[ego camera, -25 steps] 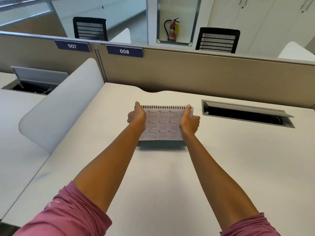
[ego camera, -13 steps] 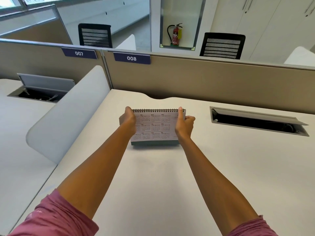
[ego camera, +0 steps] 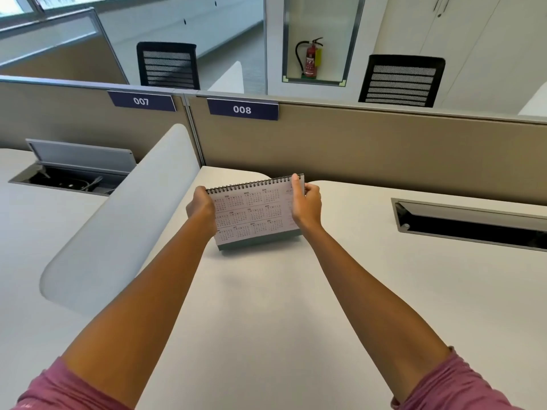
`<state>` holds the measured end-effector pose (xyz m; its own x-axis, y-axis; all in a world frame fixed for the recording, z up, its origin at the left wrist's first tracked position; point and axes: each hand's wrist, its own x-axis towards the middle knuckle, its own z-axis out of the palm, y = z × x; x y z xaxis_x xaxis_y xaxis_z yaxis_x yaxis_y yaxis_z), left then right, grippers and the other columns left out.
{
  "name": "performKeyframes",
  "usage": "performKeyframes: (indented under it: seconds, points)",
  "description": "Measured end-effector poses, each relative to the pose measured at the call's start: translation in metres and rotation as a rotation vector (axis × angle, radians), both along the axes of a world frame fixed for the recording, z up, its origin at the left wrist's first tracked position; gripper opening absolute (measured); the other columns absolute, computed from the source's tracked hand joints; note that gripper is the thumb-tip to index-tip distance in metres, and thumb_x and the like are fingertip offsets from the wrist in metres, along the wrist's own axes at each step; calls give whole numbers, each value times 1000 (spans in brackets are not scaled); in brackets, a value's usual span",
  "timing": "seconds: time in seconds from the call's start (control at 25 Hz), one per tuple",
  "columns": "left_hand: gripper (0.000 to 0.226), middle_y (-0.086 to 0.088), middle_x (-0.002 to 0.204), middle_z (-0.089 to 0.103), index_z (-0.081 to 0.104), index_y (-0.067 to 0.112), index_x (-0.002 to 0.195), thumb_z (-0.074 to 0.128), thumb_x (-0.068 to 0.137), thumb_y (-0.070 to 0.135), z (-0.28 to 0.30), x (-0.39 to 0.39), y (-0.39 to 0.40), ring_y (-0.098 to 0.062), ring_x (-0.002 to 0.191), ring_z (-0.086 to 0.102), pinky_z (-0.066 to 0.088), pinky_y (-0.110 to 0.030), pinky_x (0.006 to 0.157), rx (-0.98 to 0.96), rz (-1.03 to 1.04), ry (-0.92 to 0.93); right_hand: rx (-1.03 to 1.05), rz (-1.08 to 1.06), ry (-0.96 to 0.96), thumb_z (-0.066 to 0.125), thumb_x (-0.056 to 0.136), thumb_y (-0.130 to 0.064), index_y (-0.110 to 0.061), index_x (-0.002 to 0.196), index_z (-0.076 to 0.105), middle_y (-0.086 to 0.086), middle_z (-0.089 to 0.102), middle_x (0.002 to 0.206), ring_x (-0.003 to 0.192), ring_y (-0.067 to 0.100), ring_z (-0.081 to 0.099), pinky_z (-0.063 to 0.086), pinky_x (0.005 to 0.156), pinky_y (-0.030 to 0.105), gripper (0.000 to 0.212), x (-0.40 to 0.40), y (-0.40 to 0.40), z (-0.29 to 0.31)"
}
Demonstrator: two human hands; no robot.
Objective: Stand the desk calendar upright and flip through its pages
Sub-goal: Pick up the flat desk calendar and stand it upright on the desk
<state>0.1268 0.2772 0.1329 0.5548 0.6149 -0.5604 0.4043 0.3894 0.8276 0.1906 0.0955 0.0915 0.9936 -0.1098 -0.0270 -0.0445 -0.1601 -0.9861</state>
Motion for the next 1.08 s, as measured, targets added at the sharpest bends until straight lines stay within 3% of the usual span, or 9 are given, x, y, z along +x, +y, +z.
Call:
performKeyframes:
  seconds: [0.08, 0.24, 0.52, 0.68, 0.84, 1.08]
  points:
    - [28, -2, 83, 64, 49, 20, 83, 37, 93, 44, -3, 12, 15, -17, 82, 58, 40, -29, 57, -5, 32, -4, -9, 24, -21, 46, 96, -51, -8, 77, 48, 5, 58, 80, 66, 11, 56, 38, 53, 17, 47, 14, 14, 0]
    - [27, -1, 83, 65, 46, 21, 82, 38, 93, 44, -7, 29, 42, -16, 80, 59, 39, -27, 56, 4, 78, 1, -79, 89, -41, 46, 96, -51, -7, 102, 52, 9, 56, 110, 92, 17, 61, 44, 61, 15, 45, 35, 43, -11]
    - [28, 1, 82, 64, 46, 23, 80, 37, 95, 45, -15, 56, 72, -15, 80, 60, 42, -25, 57, 75, 106, -24, -72, 149, -92, 51, 95, -47, -9, 117, 50, 7, 47, 120, 102, 16, 57, 54, 81, 27, 44, 66, 76, -29]
    - [29, 1, 81, 64, 46, 23, 80, 37, 95, 46, -20, 67, 86, -14, 79, 59, 41, -24, 57, 119, 108, -29, -56, 174, -90, 53, 95, -43, -10, 121, 48, 7, 46, 121, 98, 11, 55, 49, 71, 15, 42, 78, 88, -37]
    - [31, 2, 83, 65, 47, 23, 80, 38, 94, 49, -26, 76, 93, -15, 80, 61, 42, -23, 60, 124, 118, -36, -37, 157, -114, 55, 95, -38, -10, 125, 47, 7, 45, 122, 98, 9, 55, 48, 66, 12, 42, 81, 93, -44]
    - [32, 2, 83, 67, 48, 23, 77, 40, 91, 51, -29, 85, 96, -15, 81, 63, 46, -23, 64, 148, 204, -61, 3, 213, -108, 63, 92, -28, -8, 131, 41, 8, 40, 128, 109, 15, 53, 46, 72, 14, 48, 84, 98, -44]
